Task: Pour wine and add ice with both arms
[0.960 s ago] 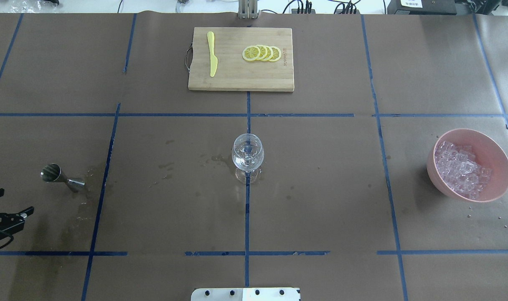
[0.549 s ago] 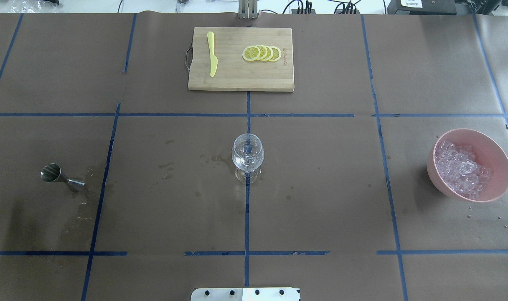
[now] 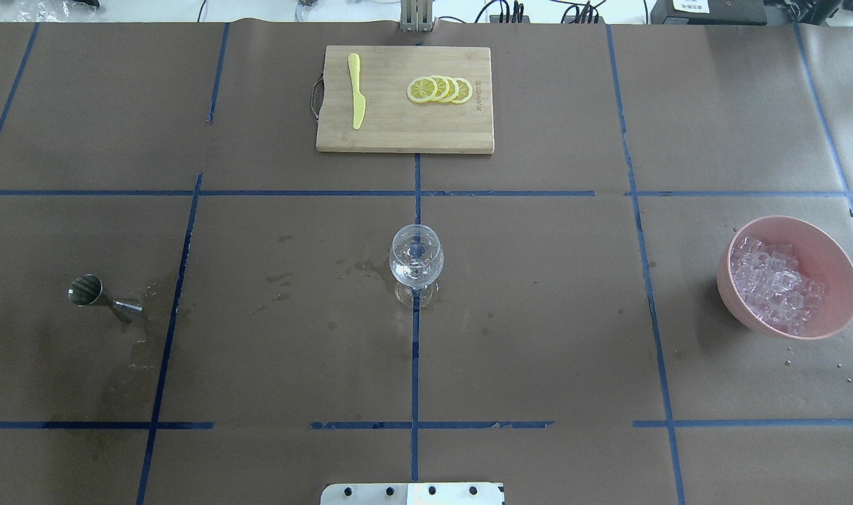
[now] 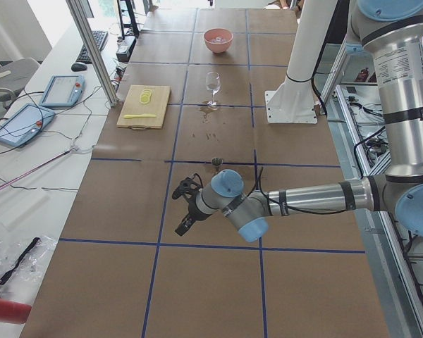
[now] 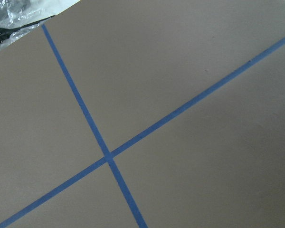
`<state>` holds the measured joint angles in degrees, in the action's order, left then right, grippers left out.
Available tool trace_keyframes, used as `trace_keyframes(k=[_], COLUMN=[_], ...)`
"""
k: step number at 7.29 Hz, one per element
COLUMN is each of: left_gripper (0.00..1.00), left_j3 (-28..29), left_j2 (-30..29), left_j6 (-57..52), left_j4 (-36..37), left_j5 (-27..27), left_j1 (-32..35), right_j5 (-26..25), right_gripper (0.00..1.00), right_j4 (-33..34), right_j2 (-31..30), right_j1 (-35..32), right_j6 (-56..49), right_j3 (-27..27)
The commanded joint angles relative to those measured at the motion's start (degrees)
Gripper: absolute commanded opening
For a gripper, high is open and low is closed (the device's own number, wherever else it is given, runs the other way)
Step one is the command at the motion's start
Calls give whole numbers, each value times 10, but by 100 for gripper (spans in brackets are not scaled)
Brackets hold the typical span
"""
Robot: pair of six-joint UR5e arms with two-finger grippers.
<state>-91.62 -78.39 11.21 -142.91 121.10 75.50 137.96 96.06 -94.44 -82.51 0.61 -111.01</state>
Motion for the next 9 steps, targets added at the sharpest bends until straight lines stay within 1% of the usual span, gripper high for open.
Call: trace_keyframes(k=[1,2,3,4,5,6,7,8,9], left_gripper=[100,100,100,100,100,100,100,100,100], left_j3=[-16,-22,-23,-25,-28,-36,-39,-38,-44], left_j2=[-35,12,21,17,17,17,17,19,23], left_j6=[-7,-7,-7,10,53,71,73,75,75], left_j4=[132,126,125,127,123,121,118,106,104], left_j5=[105,106,111,112,112,111,111,111,110], left_j1=[53,64,66,66,66,66,67,67,67], right_j5=[1,0,-1,-6,-50,-68,-71,-81,-113], right_gripper=[100,100,100,100,100,100,100,100,100], right_j4=[0,0,-3,-57,-135,-223,-297,-343,-358], right_j2=[0,0,0,-5,-17,-55,-73,-90,-91], right_j1=[66,94,114,146,192,232,234,234,235], right_j6=[99,117,145,208,330,416,452,487,537], right_j3=[-23,-25,-25,-22,-21,-13,11,31,45])
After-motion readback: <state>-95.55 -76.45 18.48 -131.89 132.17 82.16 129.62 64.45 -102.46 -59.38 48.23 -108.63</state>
